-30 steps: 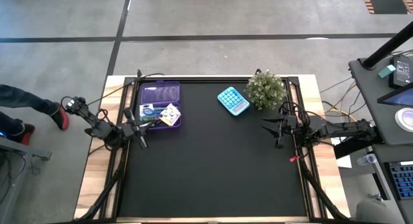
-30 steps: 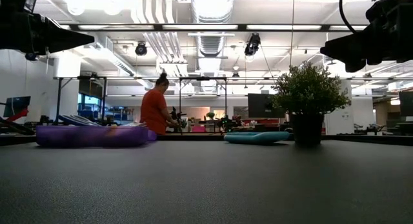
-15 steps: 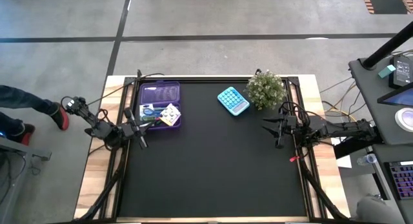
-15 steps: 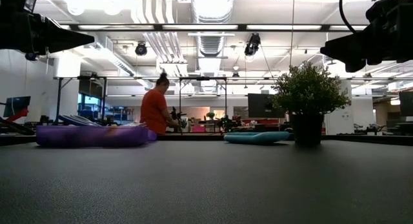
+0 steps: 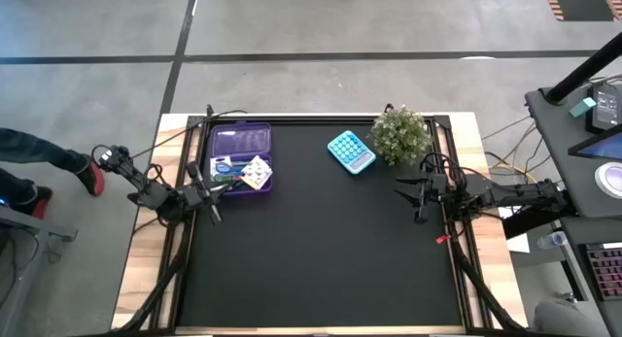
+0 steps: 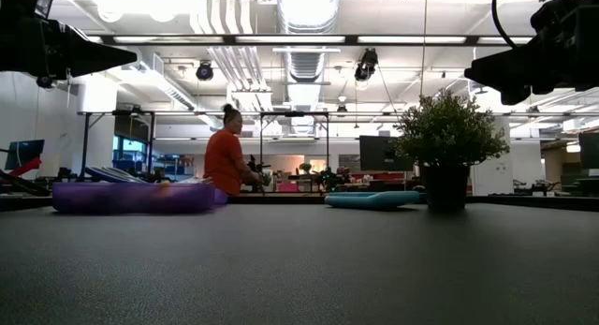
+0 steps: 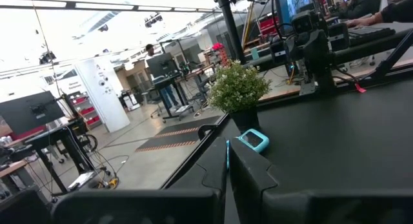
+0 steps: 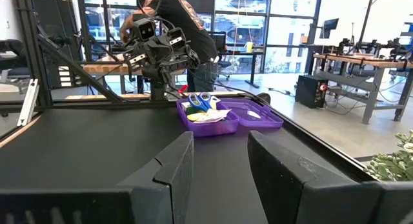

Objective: Pack school essentials
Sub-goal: Return to Home Position

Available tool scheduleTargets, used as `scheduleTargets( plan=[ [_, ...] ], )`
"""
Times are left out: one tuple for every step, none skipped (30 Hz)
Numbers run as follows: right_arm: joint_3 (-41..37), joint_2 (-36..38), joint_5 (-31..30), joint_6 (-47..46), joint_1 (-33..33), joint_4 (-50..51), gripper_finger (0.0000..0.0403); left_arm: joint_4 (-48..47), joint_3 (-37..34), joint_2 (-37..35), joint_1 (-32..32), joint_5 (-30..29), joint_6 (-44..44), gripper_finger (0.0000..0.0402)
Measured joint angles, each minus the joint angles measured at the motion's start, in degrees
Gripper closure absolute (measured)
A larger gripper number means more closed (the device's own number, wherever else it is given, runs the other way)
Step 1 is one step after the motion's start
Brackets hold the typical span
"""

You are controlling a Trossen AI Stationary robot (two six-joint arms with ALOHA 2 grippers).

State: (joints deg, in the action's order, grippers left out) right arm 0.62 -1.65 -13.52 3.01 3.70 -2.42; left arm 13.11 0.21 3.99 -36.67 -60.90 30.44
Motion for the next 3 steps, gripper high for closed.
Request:
scheduleTargets(
  plan=[
    [0.0,0.0,0.0,0.0,0.0,0.0,0.0266,0.0,0.0,0.0,0.0,0.0,0.0,0.0402],
    [0.0,0.0,0.0,0.0,0.0,0.0,0.0266,0.0,0.0,0.0,0.0,0.0,0.0,0.0402],
    [0.0,0.0,0.0,0.0,0.0,0.0,0.0266,0.0,0.0,0.0,0.0,0.0,0.0,0.0402]
  ],
)
